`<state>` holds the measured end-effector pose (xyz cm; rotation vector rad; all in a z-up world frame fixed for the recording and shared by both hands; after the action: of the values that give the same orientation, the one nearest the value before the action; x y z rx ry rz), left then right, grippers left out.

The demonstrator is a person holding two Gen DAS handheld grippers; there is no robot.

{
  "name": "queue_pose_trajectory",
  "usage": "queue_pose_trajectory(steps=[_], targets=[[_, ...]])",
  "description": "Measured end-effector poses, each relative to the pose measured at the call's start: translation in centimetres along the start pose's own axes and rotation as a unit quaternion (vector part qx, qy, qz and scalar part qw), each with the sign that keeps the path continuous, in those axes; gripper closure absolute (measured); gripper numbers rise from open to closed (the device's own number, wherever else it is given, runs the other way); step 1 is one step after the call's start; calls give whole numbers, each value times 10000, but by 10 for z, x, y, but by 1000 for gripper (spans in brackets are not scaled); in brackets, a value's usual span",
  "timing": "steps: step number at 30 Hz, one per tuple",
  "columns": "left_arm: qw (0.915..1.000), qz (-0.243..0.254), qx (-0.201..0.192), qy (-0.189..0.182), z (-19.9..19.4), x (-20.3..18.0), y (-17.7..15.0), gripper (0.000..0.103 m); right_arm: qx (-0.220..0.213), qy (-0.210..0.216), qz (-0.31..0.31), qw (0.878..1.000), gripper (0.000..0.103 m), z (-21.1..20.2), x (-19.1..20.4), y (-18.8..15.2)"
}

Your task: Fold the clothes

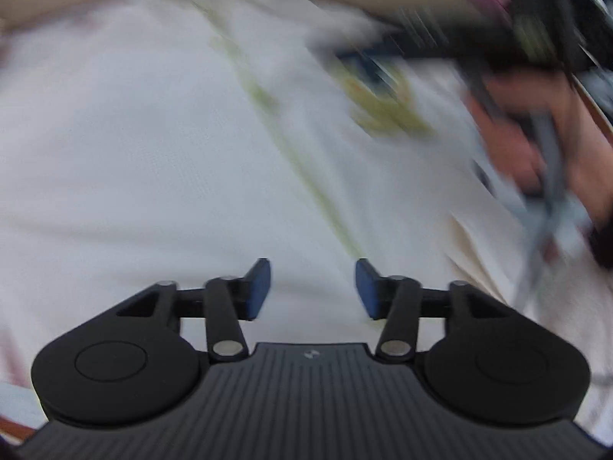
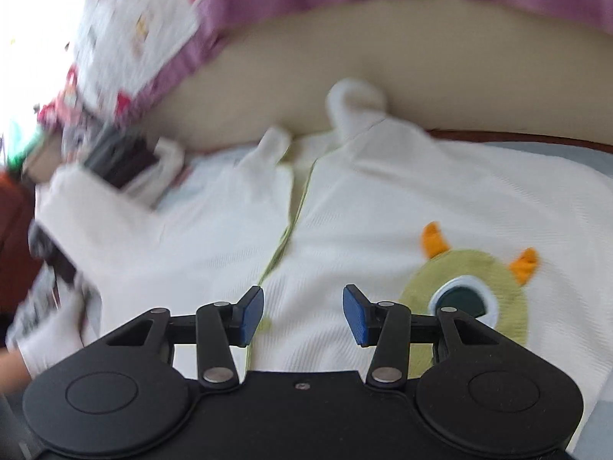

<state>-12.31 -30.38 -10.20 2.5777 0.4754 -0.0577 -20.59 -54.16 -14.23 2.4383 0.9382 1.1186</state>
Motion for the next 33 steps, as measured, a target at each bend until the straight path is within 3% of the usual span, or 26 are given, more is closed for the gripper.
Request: queue_pose_trajectory(steps=[2, 3, 5, 7, 8, 12, 18, 20, 21, 22, 23, 24, 25, 26, 28, 31, 33], targets=[[9957, -626, -379, 576, -22, 44, 11, 48, 79, -18, -117, 9999, 51, 5, 5, -5], [9886, -1008, -569, 968, -32, 67, 12, 46, 103, -10, -105, 9999, 51, 6, 6, -7], [9644, -1709, -909, 1803, -53, 112, 9, 45, 145, -30, -162, 9998, 51, 8, 10, -11], [9332, -2180, -1176, 2605, -74, 150, 6, 45, 99, -118, -336, 9993, 51, 8, 16, -15], [9160, -2344, -1286, 2993, -84, 167, 4, 44, 38, -157, -426, 9990, 51, 7, 18, -16], [8706, -2493, -1531, 3954, -106, 215, 4, 28, -125, -250, -540, 9982, 51, 6, 21, -14], [8577, -3088, -1801, 3694, -94, 284, 4, 27, -188, -361, -401, 9984, 50, 10, 12, -13], [8530, -3277, -2066, 3497, -91, 298, 4, 28, -110, -361, -307, 9988, 50, 13, 8, -14], [8545, -3254, -2243, 3370, -91, 301, 5, 31, -74, -370, -296, 9988, 50, 15, 7, -14], [8604, -3098, -2370, 3280, -90, 301, 9, 47, -34, -396, -322, 9987, 50, 18, 6, -15], [8668, -2914, -2480, 3199, -88, 301, 13, 87, 4, -421, -356, 9985, 50, 20, 7, -16], [8722, -2618, -2379, 3380, -85, 298, 19, 100, 39, -443, -391, 9982, 50, 22, 7, -17], [8759, -2289, -2219, 3622, -81, 294, 27, 100, 84, -437, -420, 9981, 50, 24, 7, -18], [8718, -1983, -2141, 3934, -79, 289, 32, 100, 127, -424, -443, 9980, 50, 26, 8, -19], [8501, -1703, -2023, 4555, -75, 288, 37, 100, 195, -402, -523, 9976, 50, 28, 10, -21], [8310, -2138, -1939, 4756, -64, 306, 34, 98, 258, -341, -627, 9971, 50, 30, 14, -23], [8284, -1866, -1652, 5016, -50, 302, 42, 95, 251, -267, -636, 9973, 50, 29, 15, -22]])
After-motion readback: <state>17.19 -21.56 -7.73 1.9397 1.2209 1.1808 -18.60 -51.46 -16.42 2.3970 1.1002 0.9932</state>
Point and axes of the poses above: each gripper's, at about its wrist camera, not at the fingertips, and z roughly the way its jaws point, x to its left, y to its top, the point moved 2 cm from there along z, roughly the way its jaws point, and after that the axes turned 11 degrees about z, right-handed, at the moved point
